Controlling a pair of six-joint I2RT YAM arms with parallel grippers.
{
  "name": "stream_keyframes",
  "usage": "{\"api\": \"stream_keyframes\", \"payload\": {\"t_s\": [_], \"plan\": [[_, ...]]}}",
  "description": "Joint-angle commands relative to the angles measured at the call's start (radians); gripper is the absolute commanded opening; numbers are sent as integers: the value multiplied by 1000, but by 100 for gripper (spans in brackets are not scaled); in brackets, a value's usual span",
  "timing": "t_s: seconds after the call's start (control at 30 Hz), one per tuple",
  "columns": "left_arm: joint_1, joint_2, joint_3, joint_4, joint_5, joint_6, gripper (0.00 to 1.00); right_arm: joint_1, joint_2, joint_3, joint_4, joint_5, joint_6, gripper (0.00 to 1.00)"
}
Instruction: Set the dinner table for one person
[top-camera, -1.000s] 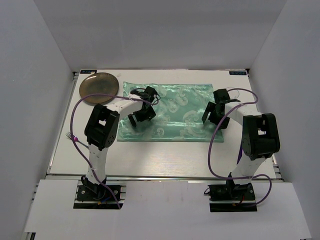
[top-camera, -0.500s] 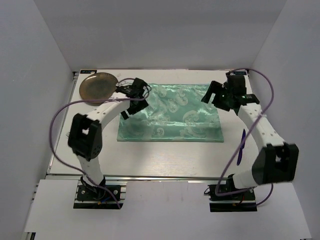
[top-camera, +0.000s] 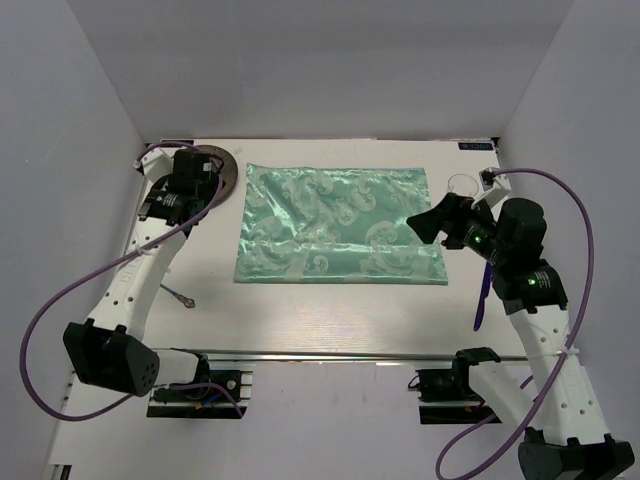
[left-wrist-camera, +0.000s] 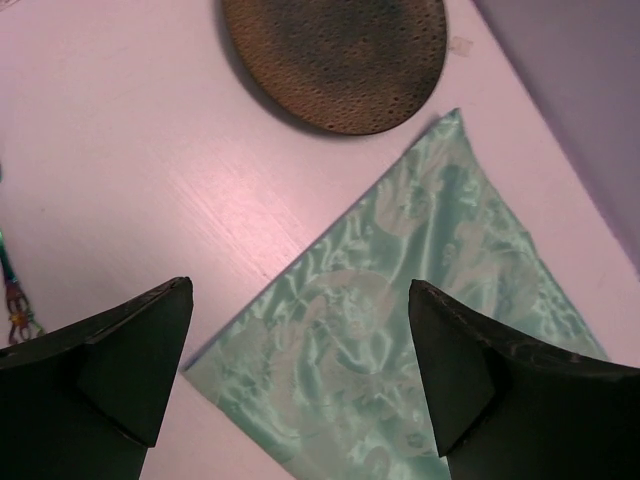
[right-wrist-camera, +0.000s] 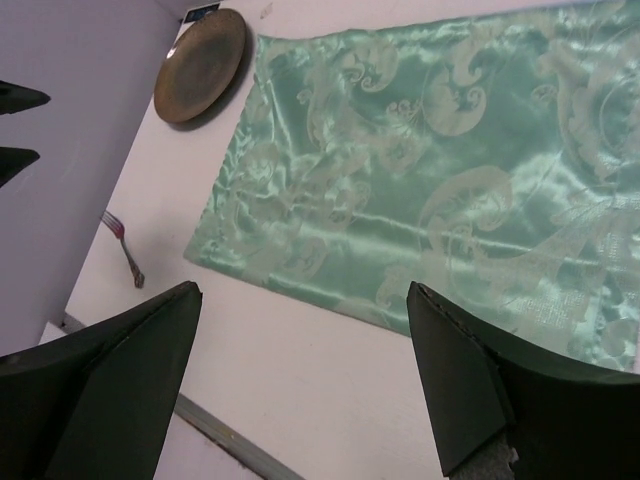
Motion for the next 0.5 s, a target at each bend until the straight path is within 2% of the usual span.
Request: {"api": "stream_keyframes", "payload": {"t_s": [0.0,0.17,0.23,0.37,0.4,0.47], "plan": [[33,-34,-71,3,13,18,98,-1,-28,-3,15,-75,-19,89],[112,-49,-108,2,73,-79,98,-3,-51,31,16,-175,-9,89],[149,-106,-148,65,100,-126,98,-1,-65,14,39,-276,2,89],[218,-230,-407,299,214,-218,98,-1,-106,-79,268,-581,121,89],[230,-249,-462,430,261,-238,98,-1,-124,-116,312,-614,149,89],[270,-273,-603,546,315,-295,98,2,-141,-141,389,-652,195,89]]}}
